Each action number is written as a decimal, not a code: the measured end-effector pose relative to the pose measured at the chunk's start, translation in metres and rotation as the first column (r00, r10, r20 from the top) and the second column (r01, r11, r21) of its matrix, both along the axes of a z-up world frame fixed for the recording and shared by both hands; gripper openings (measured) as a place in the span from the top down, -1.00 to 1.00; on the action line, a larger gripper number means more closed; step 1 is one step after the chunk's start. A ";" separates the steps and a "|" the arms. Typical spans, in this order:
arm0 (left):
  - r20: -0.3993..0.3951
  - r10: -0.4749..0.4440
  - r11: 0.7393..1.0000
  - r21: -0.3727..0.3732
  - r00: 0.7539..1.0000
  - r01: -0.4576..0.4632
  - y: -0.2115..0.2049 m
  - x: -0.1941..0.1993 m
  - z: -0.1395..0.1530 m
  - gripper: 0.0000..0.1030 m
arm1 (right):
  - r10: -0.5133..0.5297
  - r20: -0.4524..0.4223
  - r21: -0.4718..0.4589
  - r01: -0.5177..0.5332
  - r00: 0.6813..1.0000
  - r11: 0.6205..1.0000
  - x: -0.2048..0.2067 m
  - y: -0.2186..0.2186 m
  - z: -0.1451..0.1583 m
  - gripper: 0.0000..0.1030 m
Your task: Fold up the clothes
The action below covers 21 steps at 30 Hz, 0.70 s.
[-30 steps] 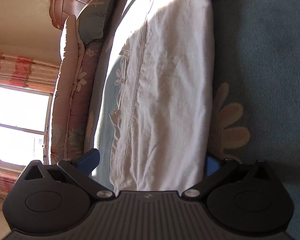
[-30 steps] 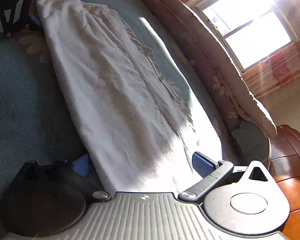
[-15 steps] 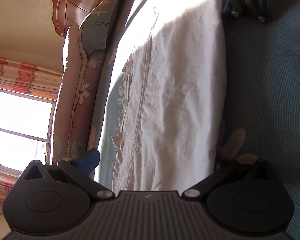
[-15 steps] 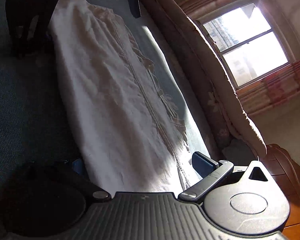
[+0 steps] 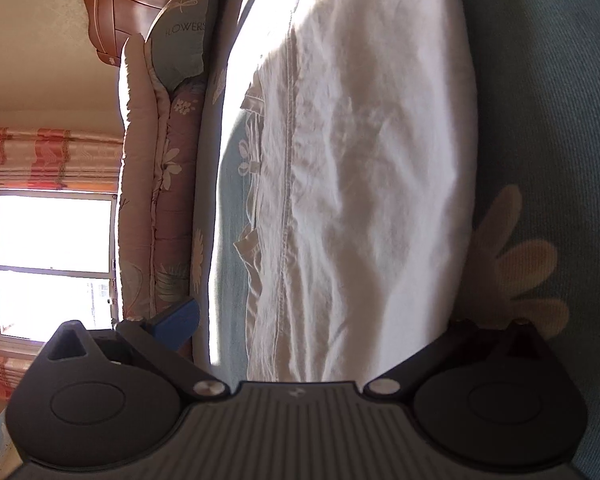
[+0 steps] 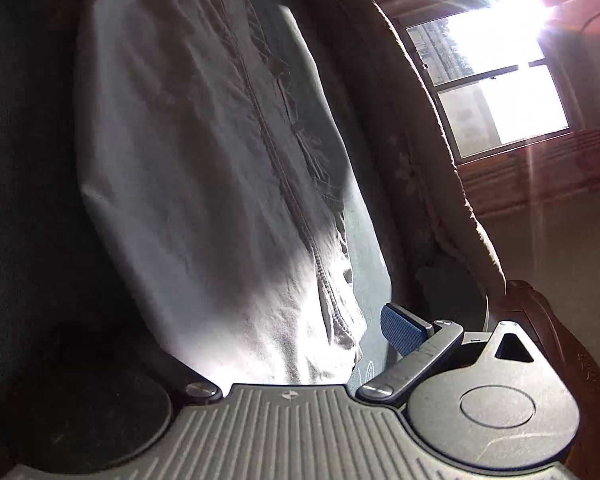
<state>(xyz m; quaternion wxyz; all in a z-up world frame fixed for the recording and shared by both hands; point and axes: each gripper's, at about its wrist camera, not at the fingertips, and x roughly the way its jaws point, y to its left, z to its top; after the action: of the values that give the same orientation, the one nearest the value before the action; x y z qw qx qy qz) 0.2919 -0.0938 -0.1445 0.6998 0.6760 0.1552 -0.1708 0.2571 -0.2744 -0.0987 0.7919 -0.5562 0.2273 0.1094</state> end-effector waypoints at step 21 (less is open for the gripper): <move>-0.017 -0.024 0.993 0.118 1.000 0.025 0.010 -0.015 -0.044 1.00 | -0.021 -0.003 0.057 0.021 1.000 0.998 -0.016 -0.008 -0.004 -0.66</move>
<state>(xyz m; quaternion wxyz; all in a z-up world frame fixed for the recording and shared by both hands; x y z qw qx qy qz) 0.2770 -0.0841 -0.1881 0.6550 0.7169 0.1622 -0.1751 0.2408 -0.2828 -0.1030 0.8081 -0.5309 0.2310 0.1082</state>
